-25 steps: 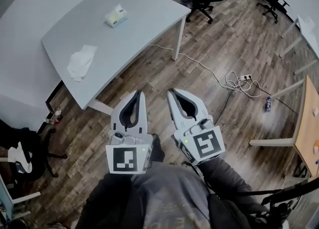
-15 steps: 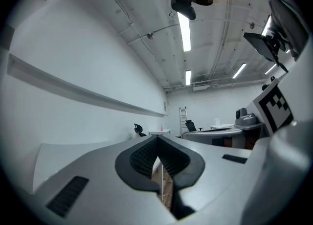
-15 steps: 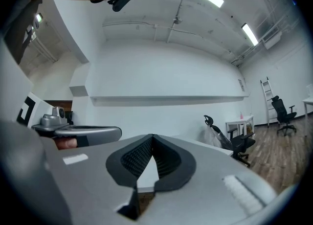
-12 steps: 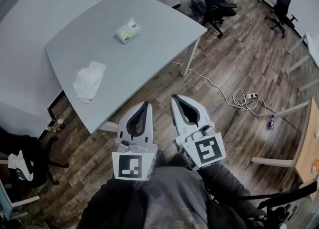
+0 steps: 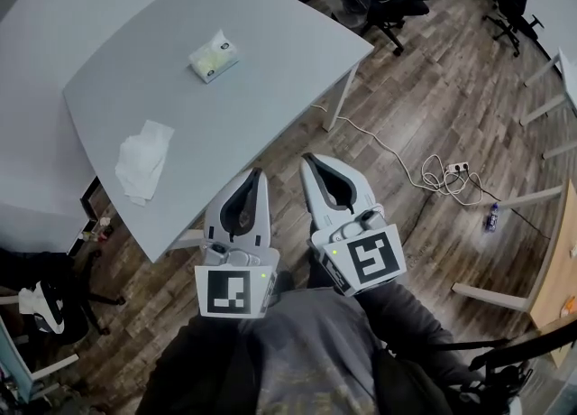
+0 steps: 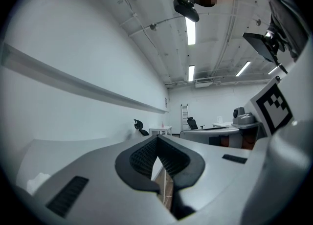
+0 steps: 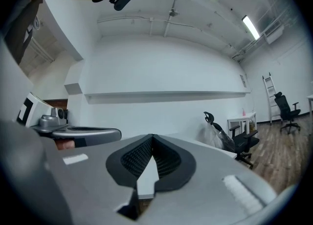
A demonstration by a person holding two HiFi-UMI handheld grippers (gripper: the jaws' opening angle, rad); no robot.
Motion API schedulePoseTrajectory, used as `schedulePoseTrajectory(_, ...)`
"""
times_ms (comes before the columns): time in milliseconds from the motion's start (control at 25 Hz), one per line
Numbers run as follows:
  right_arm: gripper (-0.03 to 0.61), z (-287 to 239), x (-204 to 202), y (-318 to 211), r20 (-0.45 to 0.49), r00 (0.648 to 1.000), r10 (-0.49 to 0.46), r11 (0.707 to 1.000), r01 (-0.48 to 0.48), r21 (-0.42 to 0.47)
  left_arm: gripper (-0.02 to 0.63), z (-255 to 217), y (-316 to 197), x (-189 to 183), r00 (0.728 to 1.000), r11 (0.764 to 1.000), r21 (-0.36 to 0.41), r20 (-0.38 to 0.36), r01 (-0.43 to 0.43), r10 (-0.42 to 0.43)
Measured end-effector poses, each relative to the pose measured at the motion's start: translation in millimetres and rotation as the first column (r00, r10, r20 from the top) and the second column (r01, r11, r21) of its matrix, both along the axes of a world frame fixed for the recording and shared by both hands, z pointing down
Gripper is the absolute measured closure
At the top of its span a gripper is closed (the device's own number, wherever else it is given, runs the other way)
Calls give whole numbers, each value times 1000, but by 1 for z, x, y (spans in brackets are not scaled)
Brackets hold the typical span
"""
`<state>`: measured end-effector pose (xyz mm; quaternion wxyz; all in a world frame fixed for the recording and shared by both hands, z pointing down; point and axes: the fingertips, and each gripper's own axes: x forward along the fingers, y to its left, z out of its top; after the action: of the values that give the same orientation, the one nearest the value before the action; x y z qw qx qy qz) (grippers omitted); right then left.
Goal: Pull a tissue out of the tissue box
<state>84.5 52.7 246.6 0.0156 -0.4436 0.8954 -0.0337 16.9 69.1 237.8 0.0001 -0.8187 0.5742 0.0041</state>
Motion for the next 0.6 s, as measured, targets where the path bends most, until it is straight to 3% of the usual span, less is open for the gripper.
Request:
schedulePoseTrajectory(360,575,11,42,-114,21,996,-86,995,87,-42,617,2,-112,45,996,996,-28,33,80,-79)
schedulePoseTrajectory(600,575,3,40,-167,29,980,-197,980,198,-31,617,-5,-158,52,985,985,-26,48,169,-168)
